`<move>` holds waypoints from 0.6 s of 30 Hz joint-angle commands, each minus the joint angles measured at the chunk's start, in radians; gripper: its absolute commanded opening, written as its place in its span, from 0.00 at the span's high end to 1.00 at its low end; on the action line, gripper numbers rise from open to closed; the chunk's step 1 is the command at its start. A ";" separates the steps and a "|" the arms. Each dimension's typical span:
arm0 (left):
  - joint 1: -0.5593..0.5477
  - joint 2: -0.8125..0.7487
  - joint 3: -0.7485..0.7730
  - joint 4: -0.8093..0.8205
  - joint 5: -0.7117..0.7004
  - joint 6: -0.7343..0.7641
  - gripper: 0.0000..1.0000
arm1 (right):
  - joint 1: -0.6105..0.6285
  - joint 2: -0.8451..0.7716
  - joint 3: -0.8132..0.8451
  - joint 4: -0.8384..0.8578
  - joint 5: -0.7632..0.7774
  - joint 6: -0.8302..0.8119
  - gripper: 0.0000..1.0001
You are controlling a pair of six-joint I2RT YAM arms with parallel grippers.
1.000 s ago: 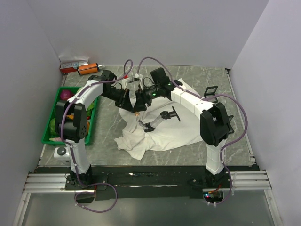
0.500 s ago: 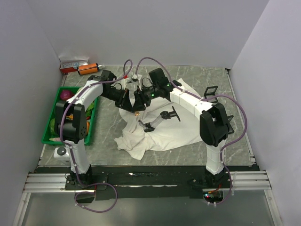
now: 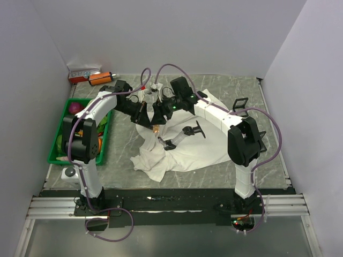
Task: Remove the brooch from the garment
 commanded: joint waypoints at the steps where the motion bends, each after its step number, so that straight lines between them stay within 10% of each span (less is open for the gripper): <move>1: 0.001 -0.053 0.013 -0.010 0.054 0.030 0.99 | -0.012 -0.044 0.031 0.020 -0.014 -0.040 0.37; 18: 0.009 -0.058 0.015 -0.006 0.054 0.028 0.99 | -0.010 -0.004 0.030 -0.102 -0.147 -0.134 0.44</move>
